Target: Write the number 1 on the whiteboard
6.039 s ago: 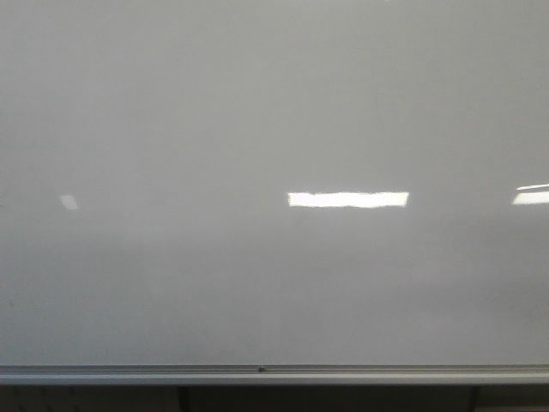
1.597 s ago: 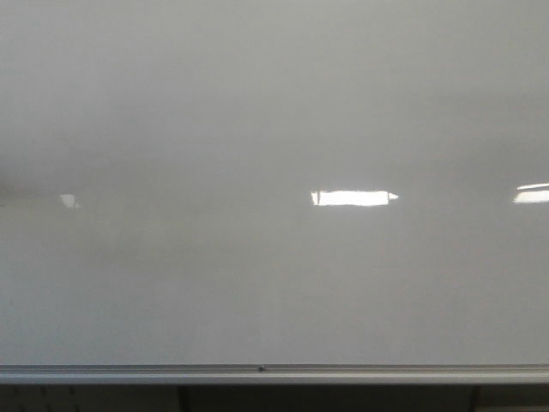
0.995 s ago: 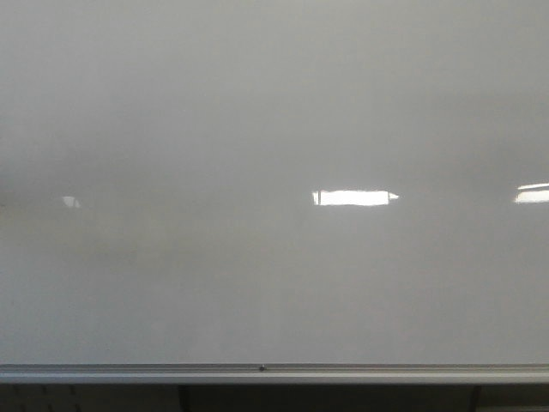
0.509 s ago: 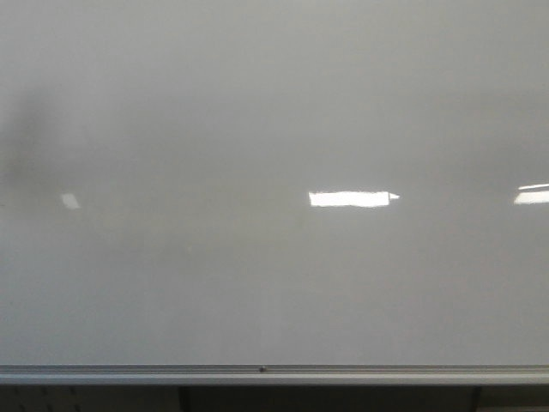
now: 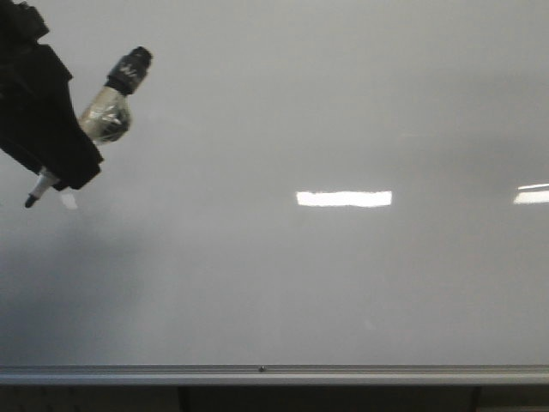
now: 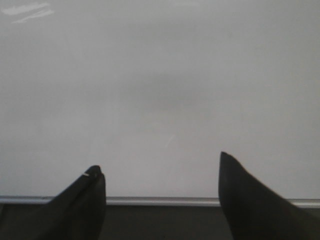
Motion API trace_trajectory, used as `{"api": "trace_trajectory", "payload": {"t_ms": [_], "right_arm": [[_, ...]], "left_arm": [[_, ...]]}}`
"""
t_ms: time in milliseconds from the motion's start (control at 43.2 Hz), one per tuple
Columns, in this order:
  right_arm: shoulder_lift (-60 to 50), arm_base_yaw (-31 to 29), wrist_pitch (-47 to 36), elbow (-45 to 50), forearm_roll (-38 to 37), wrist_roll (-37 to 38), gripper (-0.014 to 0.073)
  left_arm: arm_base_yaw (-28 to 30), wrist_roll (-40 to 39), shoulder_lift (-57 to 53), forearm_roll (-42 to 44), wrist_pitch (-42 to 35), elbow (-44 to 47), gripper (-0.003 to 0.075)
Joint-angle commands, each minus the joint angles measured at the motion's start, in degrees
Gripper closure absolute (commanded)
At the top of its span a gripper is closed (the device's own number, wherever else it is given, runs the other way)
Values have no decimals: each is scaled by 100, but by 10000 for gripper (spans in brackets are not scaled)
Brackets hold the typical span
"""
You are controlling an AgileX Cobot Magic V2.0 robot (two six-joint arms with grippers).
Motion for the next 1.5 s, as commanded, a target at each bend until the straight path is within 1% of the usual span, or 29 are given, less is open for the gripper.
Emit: {"api": "trace_trajectory", "payload": {"t_ms": [0, 93, 139, 162, 231, 324, 393, 463, 578, 833, 949, 1180, 1342, 1411, 1458, 1481], "right_arm": [[386, 18, 216, -529, 806, -644, 85], [764, 113, 749, -834, 1706, -1580, 85], [972, 174, 1097, -995, 2344, -2116, 85], [1079, 201, 1269, -1061, 2498, -2334, 85], [1444, 252, 1969, -1307, 3238, -3011, 85], [1978, 328, 2826, -1561, 3970, -3604, 85], [2341, 407, 3279, -1733, 4378, -3904, 85], [2697, 534, 3597, -1905, 4684, -4107, 85], [3173, 779, 3920, -2216, 4833, -4148, 85], [3986, 1437, 3935, -2733, 4900, -4148, 85], [4288, 1712, 3970, -2911, 5081, -4148, 85], [4686, 2297, 4057, -3170, 5299, -4148, 85], [4813, 2571, 4057, -3187, 5303, -4148, 88], [4832, 2619, 4057, -3187, 5303, -4148, 126], [4832, 2618, 4057, -3187, 5303, -4132, 179], [4832, 2618, 4057, -3187, 5303, -4123, 223]], "left_arm": [[-203, 970, -224, -898, 599, -274, 740], [-336, 1336, -224, -1229, 1078, -359, 740], [-394, 1496, -224, -1341, 1288, -375, 740], [-423, 1551, -224, -1397, 1369, -375, 740], [-495, 1775, -224, -1593, 1630, -375, 740], [-556, 2011, -224, -1893, 1965, -375, 740], [-620, 2138, -224, -2063, 2141, -375, 740], [-706, 2225, -224, -2179, 2141, -375, 740], [-809, 2231, -224, -2204, 2141, -375, 740], [-830, 2239, -224, -2374, 2141, -375, 740], [-830, 2270, -224, -2398, 2141, -375, 740], [-830, 2368, -224, -2398, 2141, -375, 740], [-830, 2380, -224, -2406, 2131, -375, 740], [-830, 2380, -224, -2406, 2131, -375, 740], [-830, 2390, -224, -2406, 2131, -375, 740], [-830, 2390, -224, -2406, 2131, -375, 740]]}}
